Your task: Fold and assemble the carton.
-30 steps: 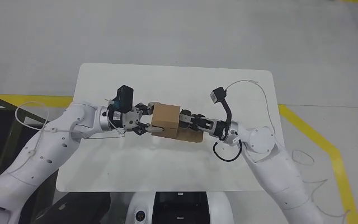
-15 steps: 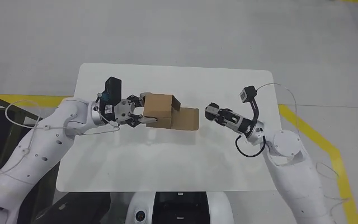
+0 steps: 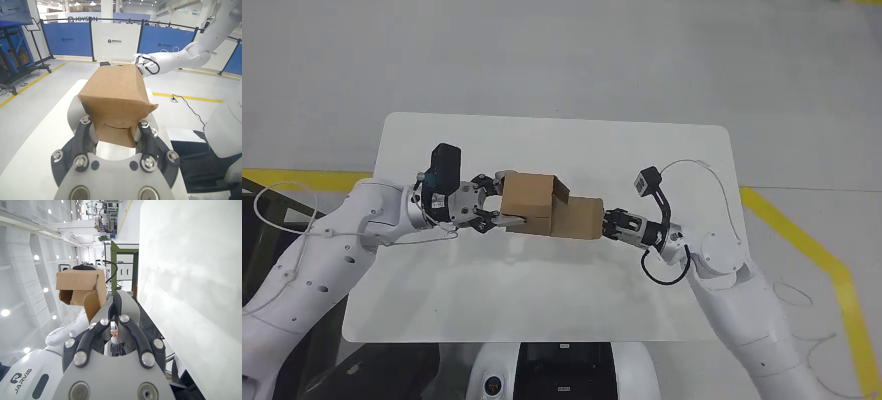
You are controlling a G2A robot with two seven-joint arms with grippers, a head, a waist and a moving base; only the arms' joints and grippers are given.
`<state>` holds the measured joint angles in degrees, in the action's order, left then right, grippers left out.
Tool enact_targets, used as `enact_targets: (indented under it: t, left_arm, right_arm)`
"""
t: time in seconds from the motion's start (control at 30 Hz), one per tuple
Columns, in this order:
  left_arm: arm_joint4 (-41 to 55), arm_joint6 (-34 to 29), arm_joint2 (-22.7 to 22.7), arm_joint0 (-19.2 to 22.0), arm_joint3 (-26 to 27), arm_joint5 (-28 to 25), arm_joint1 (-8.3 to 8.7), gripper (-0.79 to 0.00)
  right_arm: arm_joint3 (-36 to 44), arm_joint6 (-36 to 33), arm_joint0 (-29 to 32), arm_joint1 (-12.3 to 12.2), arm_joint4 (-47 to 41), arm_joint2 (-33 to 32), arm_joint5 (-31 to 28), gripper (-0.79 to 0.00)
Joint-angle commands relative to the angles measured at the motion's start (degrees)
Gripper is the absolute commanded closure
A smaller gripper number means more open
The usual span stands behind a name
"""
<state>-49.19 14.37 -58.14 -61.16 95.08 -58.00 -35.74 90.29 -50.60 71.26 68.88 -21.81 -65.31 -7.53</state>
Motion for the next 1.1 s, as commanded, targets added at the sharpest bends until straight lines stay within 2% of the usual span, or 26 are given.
enact_targets:
  t: [0.0, 0.4, 0.67, 0.77, 0.93, 1.0, 1.07]
  left_arm:
    - [-0.1, -0.6, 0.4, 0.1, -0.1, 0.0, -0.07, -0.308]
    - [0.2, -3.5, 2.2, 1.8, -0.8, 0.0, -0.77, -0.308]
    - [-0.6, -3.7, 2.0, 2.1, -1.2, 0.0, -1.11, -0.308]
    - [-1.2, -3.8, 1.9, 2.0, -1.3, 0.0, -1.28, -0.308]
    - [-3.1, -3.8, 1.8, 1.8, -1.1, 0.0, -1.66, -0.311]
    - [-3.8, -3.8, 1.6, 1.7, -1.0, 0.0, -1.82, -0.311]
    - [-4.4, -3.6, 1.5, 1.5, -1.0, 0.0, -1.99, -0.311]
  right_arm:
    - [0.4, 0.2, 0.2, 0.0, -0.2, 0.0, -0.9, 0.000]
    - [4.9, 0.1, 1.1, -0.2, 0.2, 0.6, -2.2, 0.000]
    - [5.1, 0.6, 1.1, 0.0, -3.2, 0.7, -1.5, 0.000]
    - [5.4, 0.4, 1.3, -0.1, -3.9, 0.5, -1.0, -0.058]
    - [5.8, 0.4, 1.3, -0.2, -4.4, 0.5, -0.1, -0.074]
    - [5.8, 0.3, 1.1, -0.2, -4.3, 0.6, 0.4, -0.132]
    - [5.7, 0.3, 1.0, -0.2, -4.2, 0.8, 0.7, -0.132]
